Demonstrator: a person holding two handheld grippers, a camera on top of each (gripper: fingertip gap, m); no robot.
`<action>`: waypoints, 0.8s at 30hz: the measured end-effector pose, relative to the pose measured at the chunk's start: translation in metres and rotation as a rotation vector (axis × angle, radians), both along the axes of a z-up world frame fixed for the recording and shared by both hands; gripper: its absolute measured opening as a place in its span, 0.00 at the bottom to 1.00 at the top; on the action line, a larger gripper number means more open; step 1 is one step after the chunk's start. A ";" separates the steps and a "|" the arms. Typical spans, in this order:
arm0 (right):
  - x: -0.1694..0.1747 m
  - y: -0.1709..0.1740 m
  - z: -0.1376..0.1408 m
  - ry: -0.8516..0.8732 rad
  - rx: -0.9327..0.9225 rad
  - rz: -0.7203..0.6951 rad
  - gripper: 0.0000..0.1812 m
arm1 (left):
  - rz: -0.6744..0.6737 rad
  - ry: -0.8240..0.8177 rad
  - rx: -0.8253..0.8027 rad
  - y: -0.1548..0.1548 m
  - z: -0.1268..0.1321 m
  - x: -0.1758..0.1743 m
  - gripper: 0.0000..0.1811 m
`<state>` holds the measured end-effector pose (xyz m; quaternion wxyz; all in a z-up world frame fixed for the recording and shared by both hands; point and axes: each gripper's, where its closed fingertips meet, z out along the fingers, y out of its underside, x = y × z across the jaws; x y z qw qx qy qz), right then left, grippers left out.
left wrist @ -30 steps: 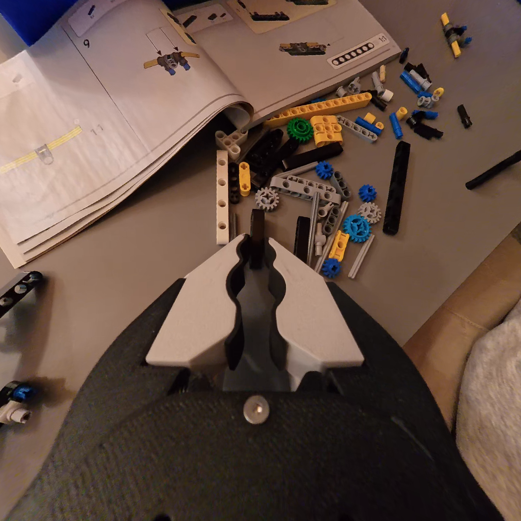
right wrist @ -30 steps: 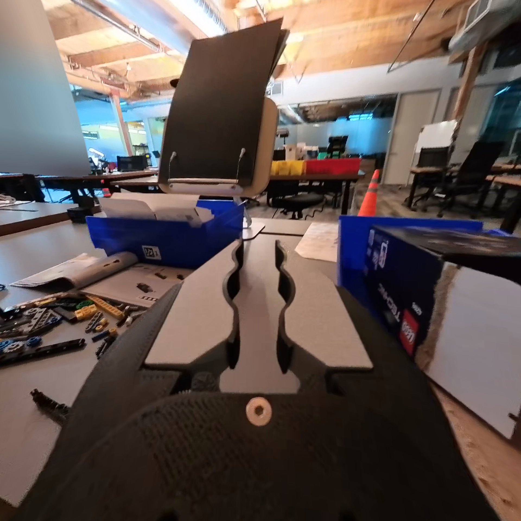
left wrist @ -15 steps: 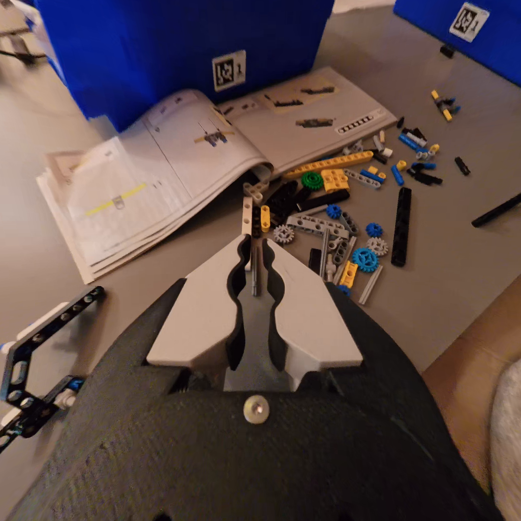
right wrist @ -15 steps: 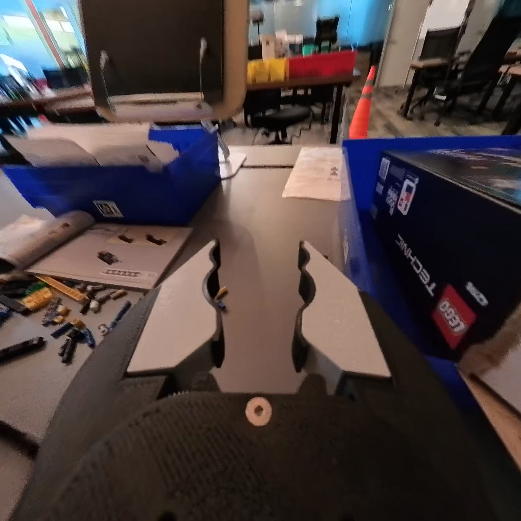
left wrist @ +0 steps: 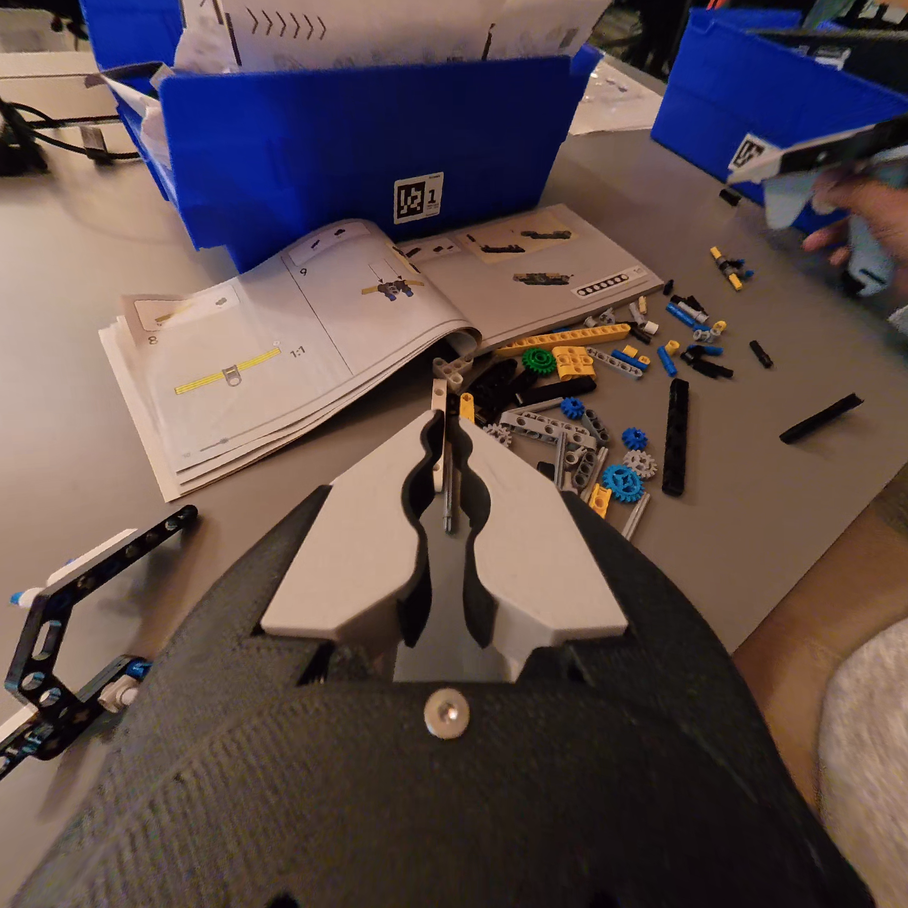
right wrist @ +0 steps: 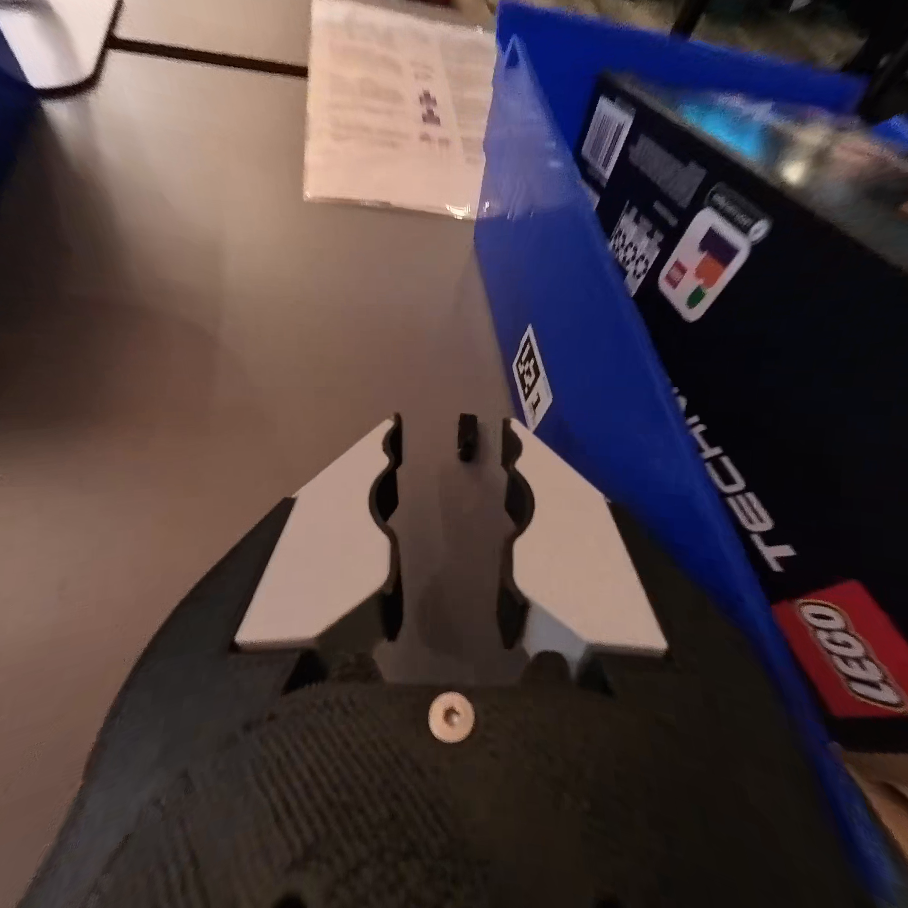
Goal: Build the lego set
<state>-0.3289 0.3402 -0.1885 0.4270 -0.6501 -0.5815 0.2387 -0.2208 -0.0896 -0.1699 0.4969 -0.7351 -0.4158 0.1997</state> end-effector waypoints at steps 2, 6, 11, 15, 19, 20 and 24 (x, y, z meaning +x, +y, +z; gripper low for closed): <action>-0.001 0.005 -0.010 -0.049 0.009 -0.026 0.24 | 0.020 0.030 0.026 -0.003 0.006 -0.002 0.00; -0.003 0.012 -0.022 -0.124 0.012 -0.051 0.20 | 0.056 0.148 -0.002 -0.009 0.019 -0.005 0.00; -0.010 0.012 -0.028 -0.157 -0.009 -0.043 0.04 | 0.047 0.198 -0.060 -0.004 0.020 -0.005 0.00; -0.010 -0.022 -0.008 -0.051 -0.083 0.112 0.03 | 0.061 0.273 -0.090 -0.004 0.028 -0.004 0.00; 0.012 -0.121 0.062 0.249 -0.355 0.504 0.03 | 0.044 0.362 -0.014 0.011 0.052 0.004 0.00; 0.028 -0.153 0.081 0.314 -0.480 0.635 0.03 | 0.017 0.369 0.035 0.020 0.058 0.009 0.00; 0.104 -0.244 0.118 0.367 -0.880 1.017 0.03 | -0.188 0.299 0.285 0.081 0.074 0.044 0.03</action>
